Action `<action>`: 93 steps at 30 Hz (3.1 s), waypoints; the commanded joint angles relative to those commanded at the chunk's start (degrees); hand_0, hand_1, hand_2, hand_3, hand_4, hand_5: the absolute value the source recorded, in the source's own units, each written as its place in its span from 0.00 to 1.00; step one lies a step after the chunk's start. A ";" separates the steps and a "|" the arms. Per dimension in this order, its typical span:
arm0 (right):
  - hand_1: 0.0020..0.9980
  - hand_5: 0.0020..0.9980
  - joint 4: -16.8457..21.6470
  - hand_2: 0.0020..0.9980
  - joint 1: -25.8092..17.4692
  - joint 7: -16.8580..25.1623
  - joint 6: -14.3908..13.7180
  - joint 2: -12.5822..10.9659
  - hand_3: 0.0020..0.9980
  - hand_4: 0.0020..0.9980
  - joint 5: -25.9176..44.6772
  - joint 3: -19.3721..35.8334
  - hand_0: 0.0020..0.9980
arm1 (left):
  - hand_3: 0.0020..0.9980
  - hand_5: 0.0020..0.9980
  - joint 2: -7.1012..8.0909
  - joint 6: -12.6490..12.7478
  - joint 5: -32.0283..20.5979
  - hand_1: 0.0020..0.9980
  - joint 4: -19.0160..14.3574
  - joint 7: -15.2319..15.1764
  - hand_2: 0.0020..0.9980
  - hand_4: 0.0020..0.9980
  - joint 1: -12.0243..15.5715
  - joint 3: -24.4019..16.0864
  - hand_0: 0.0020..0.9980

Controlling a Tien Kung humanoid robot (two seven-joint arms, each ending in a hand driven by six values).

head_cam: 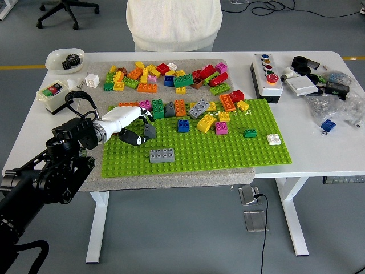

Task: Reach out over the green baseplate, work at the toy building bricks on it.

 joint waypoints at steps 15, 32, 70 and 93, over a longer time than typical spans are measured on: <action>0.61 0.52 0.00 0.62 -0.03 0.00 -0.03 0.02 0.53 0.72 0.01 0.04 0.73 | 0.64 0.11 -0.23 0.58 0.00 0.76 0.79 0.21 0.63 0.61 -0.05 0.25 0.81; 0.61 0.52 0.00 0.62 -0.22 0.00 0.04 0.01 0.53 0.72 -0.36 0.12 0.73 | 0.55 0.14 -0.34 2.30 0.00 0.70 1.34 0.50 0.55 0.44 0.09 0.70 0.72; 0.61 0.52 0.00 0.62 -0.22 0.01 -0.11 -0.18 0.53 0.72 0.06 0.56 0.73 | 0.55 0.17 0.77 -0.89 0.00 0.64 -7.78 2.53 0.54 0.41 2.14 -3.23 0.68; 0.61 0.52 0.00 0.62 -0.74 0.00 -0.20 -0.22 0.53 0.73 -0.08 0.98 0.73 | 0.55 0.17 2.94 -2.44 0.00 0.64 -19.71 3.68 0.54 0.41 7.56 -3.10 0.68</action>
